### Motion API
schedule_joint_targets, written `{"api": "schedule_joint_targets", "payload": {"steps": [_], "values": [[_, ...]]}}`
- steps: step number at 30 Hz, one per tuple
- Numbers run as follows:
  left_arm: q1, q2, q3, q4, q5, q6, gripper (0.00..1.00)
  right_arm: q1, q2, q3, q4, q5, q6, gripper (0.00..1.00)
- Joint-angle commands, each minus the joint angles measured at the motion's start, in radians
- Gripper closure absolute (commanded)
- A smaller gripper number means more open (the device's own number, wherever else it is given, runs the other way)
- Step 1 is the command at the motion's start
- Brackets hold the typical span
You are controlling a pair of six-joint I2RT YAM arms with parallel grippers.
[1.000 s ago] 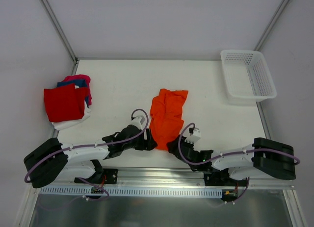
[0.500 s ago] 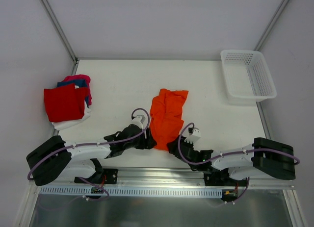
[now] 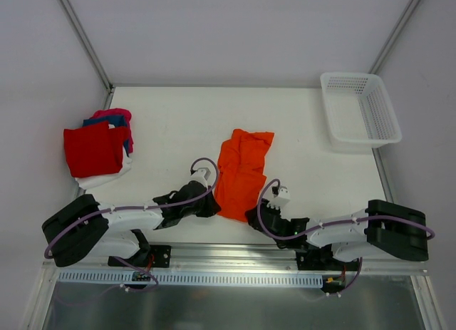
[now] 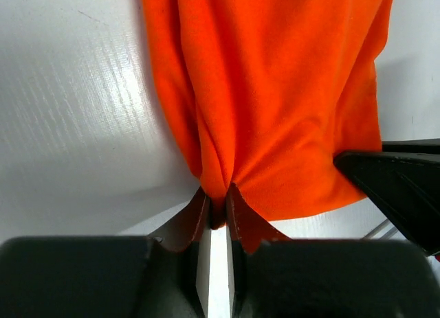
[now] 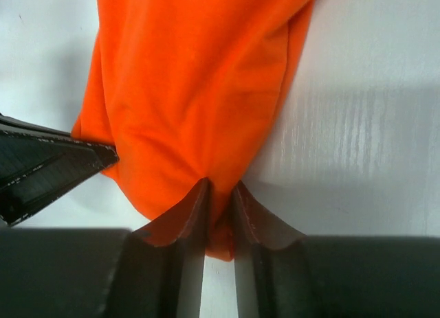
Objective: Fold and stack the t-shirts
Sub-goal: Fold the tshirt
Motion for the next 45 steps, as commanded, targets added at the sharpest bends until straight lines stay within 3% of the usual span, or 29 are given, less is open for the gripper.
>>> {"api": "schedule_joint_targets", "payload": {"steps": [1, 2, 5, 14, 22, 28, 34, 45], "values": [[0.003, 0.023, -0.024, -0.093, -0.002, 0.016, 0.95, -0.003, 0.021, -0.011, -0.065, -0.035, -0.007, 0.79], [0.003, 0.025, -0.024, -0.093, 0.001, 0.014, 0.98, -0.006, 0.023, -0.014, -0.065, -0.041, -0.005, 0.88], [0.002, 0.028, -0.023, -0.092, 0.018, 0.011, 1.0, -0.009, 0.028, -0.02, -0.065, -0.05, 0.001, 1.0], [-0.042, -0.056, -0.061, -0.102, 0.036, -0.022, 1.0, 0.044, -0.027, -0.041, -0.13, -0.06, 0.059, 1.0], [-0.152, -0.208, -0.053, -0.253, -0.051, -0.107, 1.0, 0.234, -0.09, 0.13, -0.537, 0.08, 0.15, 1.0], [-0.179, -0.325, 0.036, -0.389, -0.158, -0.059, 1.0, 0.278, -0.126, 0.293, -0.788, 0.213, 0.138, 1.0], [-0.165, -0.213, 0.174, -0.448, -0.255, 0.02, 1.0, 0.194, -0.184, 0.279, -0.791, 0.253, 0.058, 1.0], [-0.052, -0.024, 0.391, -0.449, -0.252, 0.146, 1.0, -0.039, -0.278, 0.265, -0.716, 0.223, -0.169, 1.0]]}}
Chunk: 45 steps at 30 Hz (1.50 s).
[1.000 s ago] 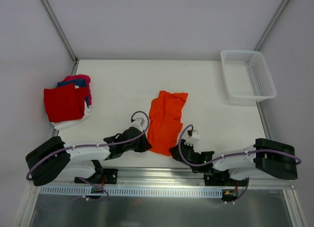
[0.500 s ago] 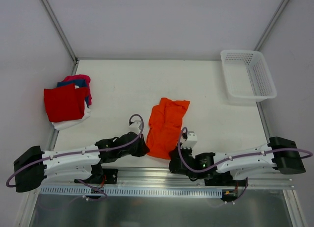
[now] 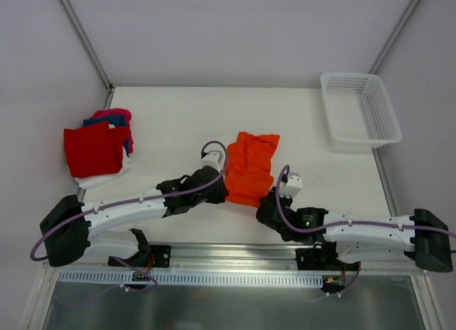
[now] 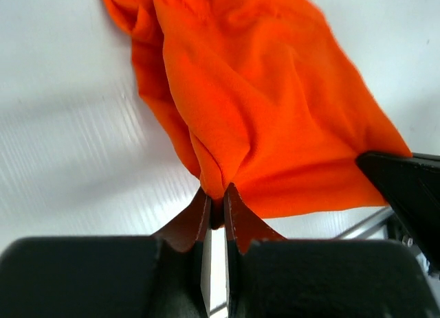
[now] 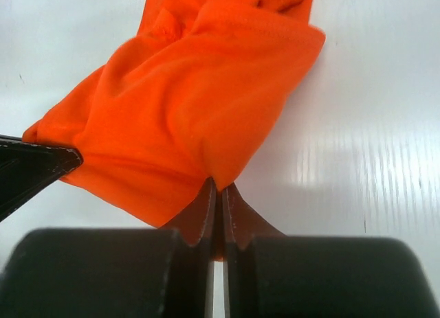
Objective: Fold and stack the t-shirts
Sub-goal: Fold the tshirt
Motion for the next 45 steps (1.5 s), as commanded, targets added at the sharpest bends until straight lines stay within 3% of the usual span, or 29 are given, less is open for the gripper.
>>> {"api": "schedule_joint_targets", "payload": {"steps": [1, 12, 22, 38, 39, 42, 43, 44, 45], "values": [[0.068, 0.027, 0.062, -0.056, -0.061, 0.1, 1.0, -0.091, -0.025, -0.001, -0.014, 0.004, -0.184, 1.0], [0.173, 0.135, 0.247, -0.06, 0.011, 0.208, 1.0, -0.342, 0.05, 0.117, 0.145, -0.148, -0.444, 1.0], [0.283, 0.378, 0.497, -0.068, 0.124, 0.289, 1.0, -0.632, 0.213, 0.293, 0.204, -0.355, -0.597, 0.99], [0.495, 0.877, 1.124, -0.206, 0.307, 0.341, 0.99, -0.929, 0.742, 0.735, 0.236, -0.658, -0.678, 0.99], [0.504, 0.917, 1.152, -0.215, 0.309, 0.344, 0.96, -0.947, 0.767, 0.758, 0.237, -0.666, -0.677, 0.99], [0.532, 0.983, 1.24, -0.222, 0.319, 0.349, 0.7, -0.968, 0.839, 0.841, 0.233, -0.657, -0.686, 0.99], [0.544, 1.003, 1.267, -0.222, 0.325, 0.353, 0.34, -0.973, 0.868, 0.864, 0.23, -0.648, -0.688, 0.98], [0.547, 1.023, 1.325, -0.223, 0.327, 0.358, 0.06, -0.978, 0.883, 0.887, 0.216, -0.624, -0.691, 0.84], [0.552, 1.065, 1.358, -0.225, 0.33, 0.37, 0.01, -0.987, 0.899, 0.944, 0.186, -0.614, -0.694, 0.71]]}}
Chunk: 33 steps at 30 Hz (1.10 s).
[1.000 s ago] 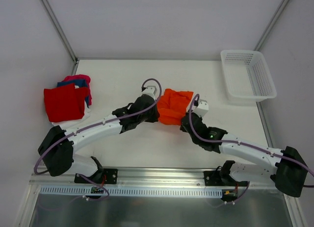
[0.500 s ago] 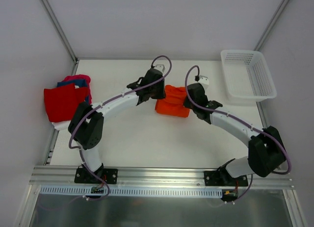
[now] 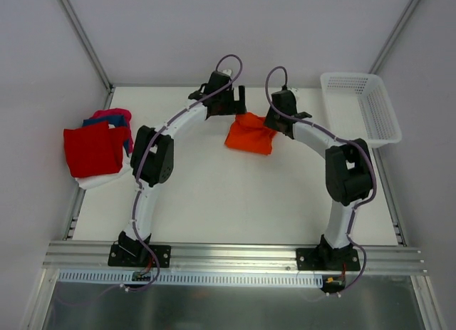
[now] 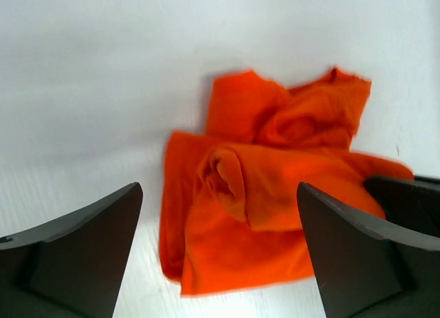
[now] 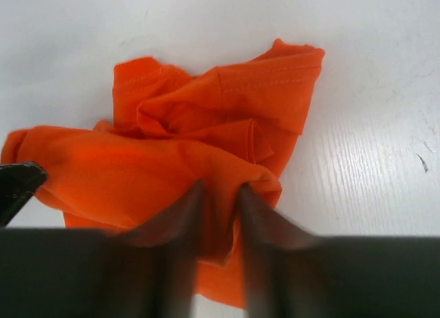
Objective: Fold and stack the t-shirts
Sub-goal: Fold the tshirt
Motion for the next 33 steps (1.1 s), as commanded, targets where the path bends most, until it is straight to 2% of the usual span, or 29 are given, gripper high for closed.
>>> {"api": "schedule_joint_targets", "payload": {"steps": [1, 4, 7, 10, 11, 15, 17, 20, 21, 22, 23, 24, 25, 26, 33], "values": [[0.027, 0.072, 0.175, -0.019, 0.014, 0.039, 0.01, -0.027, 0.058, 0.145, -0.069, 0.045, -0.037, 0.57], [0.032, 0.118, 0.243, -0.017, -0.007, 0.052, 0.01, -0.027, 0.073, 0.208, -0.11, 0.127, -0.071, 0.52], [0.032, 0.118, 0.286, -0.017, -0.001, 0.067, 0.01, -0.03, 0.037, 0.207, -0.084, 0.213, -0.118, 0.39], [0.03, 0.078, 0.263, -0.017, 0.01, 0.07, 0.01, -0.035, 0.0, 0.23, -0.068, 0.213, -0.176, 0.37], [0.026, 0.047, 0.25, -0.017, 0.01, 0.073, 0.01, -0.035, -0.024, 0.234, -0.068, 0.206, -0.199, 0.17], [0.0, -0.057, 0.16, -0.016, -0.023, 0.079, 0.01, -0.033, -0.136, 0.169, -0.019, 0.155, -0.21, 0.15], [-0.013, -0.114, 0.1, -0.014, -0.03, 0.076, 0.01, -0.029, -0.225, 0.068, 0.056, 0.105, -0.212, 0.14], [-0.025, -0.161, 0.03, -0.01, 0.037, 0.05, 0.01, -0.024, -0.284, -0.012, 0.085, 0.03, -0.203, 0.14], [-0.033, -0.166, 0.008, -0.007, 0.045, 0.049, 0.02, -0.024, -0.301, -0.019, 0.085, 0.01, -0.197, 0.25], [-0.034, -0.168, 0.0, 0.004, 0.051, 0.05, 0.06, -0.024, -0.301, -0.02, 0.085, -0.025, -0.187, 0.35], [-0.036, -0.155, 0.0, 0.01, 0.057, 0.05, 0.16, -0.023, -0.298, -0.017, 0.085, -0.041, -0.184, 0.45], [-0.036, -0.148, 0.009, 0.012, 0.066, 0.047, 0.33, -0.023, -0.292, -0.011, 0.081, -0.056, -0.183, 0.8], [-0.037, -0.135, 0.016, 0.013, 0.074, 0.033, 0.8, -0.024, -0.264, 0.001, 0.058, -0.076, -0.169, 0.94], [-0.036, -0.108, 0.026, 0.012, 0.091, 0.027, 1.0, -0.024, -0.246, 0.032, 0.044, -0.087, -0.164, 0.99], [-0.033, 0.016, 0.155, 0.012, 0.109, 0.029, 1.0, -0.026, -0.046, 0.183, 0.009, -0.248, -0.161, 0.99]]}}
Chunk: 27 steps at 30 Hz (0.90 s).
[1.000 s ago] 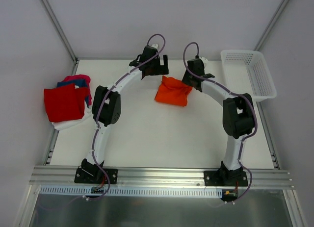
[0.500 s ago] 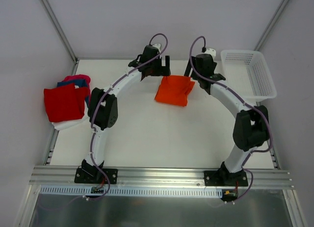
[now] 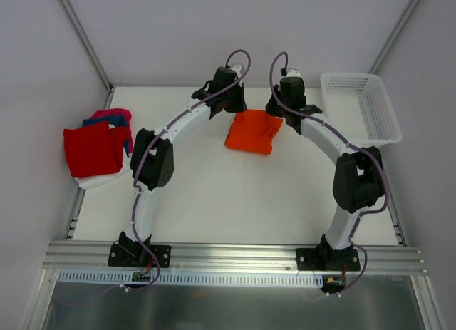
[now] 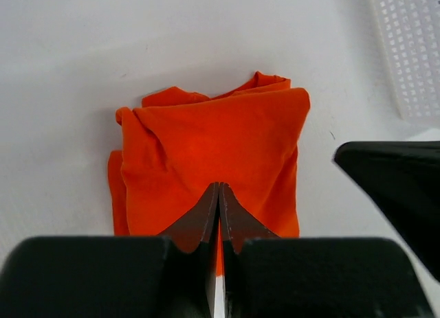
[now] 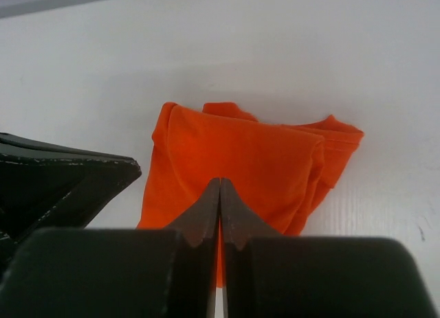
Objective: Fold and stack the t-shirts
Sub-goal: Fold the tshirt
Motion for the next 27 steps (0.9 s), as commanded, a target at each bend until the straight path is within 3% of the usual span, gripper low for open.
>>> {"api": "schedule_joint_targets", "payload": {"steps": [1, 9, 16, 20, 27], "values": [[0.005, 0.06, 0.09, 0.008, 0.03, -0.002, 1.0, 0.001, 0.089, 0.124, -0.054, -0.127, 0.009, 0.99], [0.081, 0.296, 0.277, 0.008, 0.237, -0.131, 1.0, -0.005, 0.35, 0.342, -0.231, -0.146, 0.064, 0.99], [0.069, 0.283, 0.137, 0.008, 0.226, -0.163, 1.0, 0.011, 0.387, 0.333, -0.408, -0.095, 0.13, 0.99], [0.046, 0.241, 0.033, 0.002, 0.177, -0.164, 1.0, 0.056, 0.387, 0.319, -0.492, 0.033, 0.127, 0.99], [-0.009, 0.255, 0.015, -0.024, 0.176, -0.161, 1.0, 0.125, 0.381, 0.238, -0.557, 0.084, 0.139, 0.99]]}}
